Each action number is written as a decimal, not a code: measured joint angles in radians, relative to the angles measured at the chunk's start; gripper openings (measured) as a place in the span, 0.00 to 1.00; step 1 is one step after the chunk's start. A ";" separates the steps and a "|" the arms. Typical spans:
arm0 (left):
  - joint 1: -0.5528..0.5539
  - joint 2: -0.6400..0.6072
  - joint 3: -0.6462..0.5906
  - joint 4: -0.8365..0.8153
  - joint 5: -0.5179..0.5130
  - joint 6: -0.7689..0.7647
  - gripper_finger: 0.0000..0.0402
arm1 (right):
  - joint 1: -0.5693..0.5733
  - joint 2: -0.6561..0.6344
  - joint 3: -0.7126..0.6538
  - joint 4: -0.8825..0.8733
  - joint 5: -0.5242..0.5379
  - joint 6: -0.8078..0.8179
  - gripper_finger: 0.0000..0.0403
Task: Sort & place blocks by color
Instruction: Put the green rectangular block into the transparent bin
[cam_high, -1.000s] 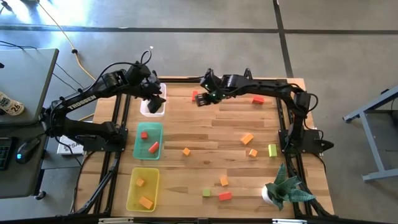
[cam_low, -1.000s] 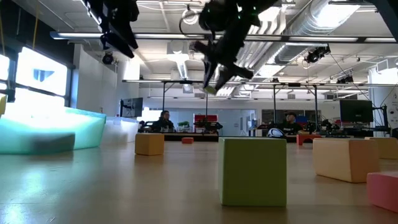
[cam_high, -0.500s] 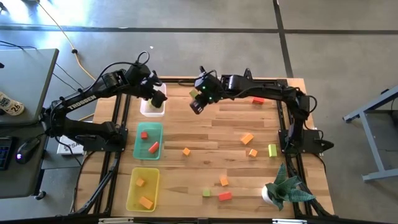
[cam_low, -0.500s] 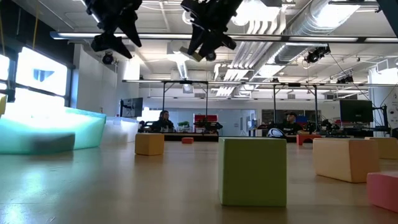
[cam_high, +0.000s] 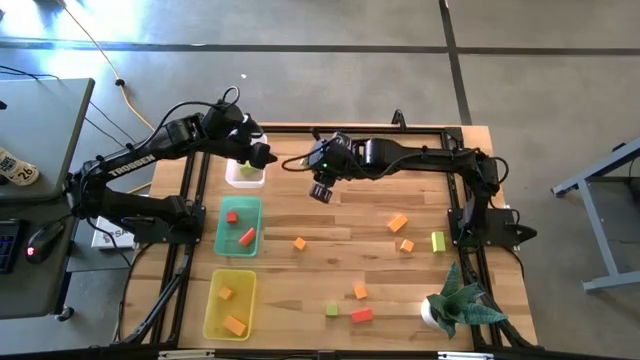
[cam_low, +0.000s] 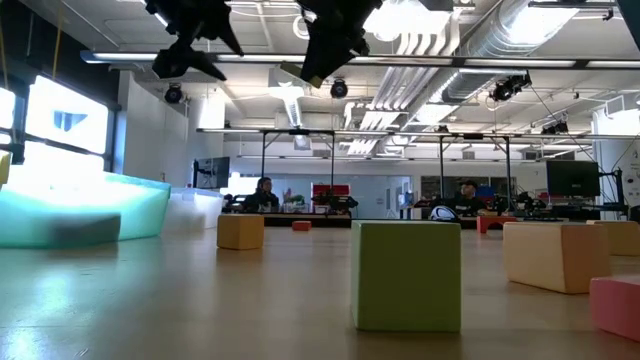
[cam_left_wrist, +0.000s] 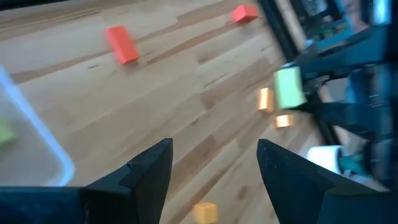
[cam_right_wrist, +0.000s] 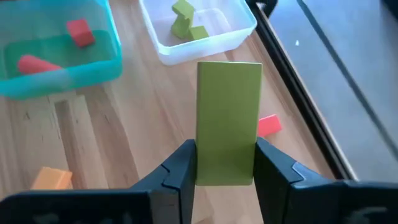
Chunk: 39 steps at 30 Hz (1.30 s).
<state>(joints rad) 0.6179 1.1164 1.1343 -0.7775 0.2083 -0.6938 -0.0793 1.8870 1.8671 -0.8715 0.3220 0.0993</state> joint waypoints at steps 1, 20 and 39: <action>-0.014 0.000 0.000 0.021 -0.002 -0.014 0.55 | 0.004 0.000 0.000 0.000 0.001 -0.019 0.25; -0.220 0.036 0.000 0.178 -0.124 -0.172 0.55 | 0.078 0.000 0.000 0.112 -0.019 -0.213 0.26; -0.280 0.145 0.000 0.261 -0.129 -0.186 0.45 | 0.089 0.000 0.001 0.114 -0.019 -0.212 0.26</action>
<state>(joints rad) 0.3374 1.2610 1.1343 -0.5167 0.0792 -0.8799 0.0097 1.8870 1.8683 -0.7576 0.3035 -0.1123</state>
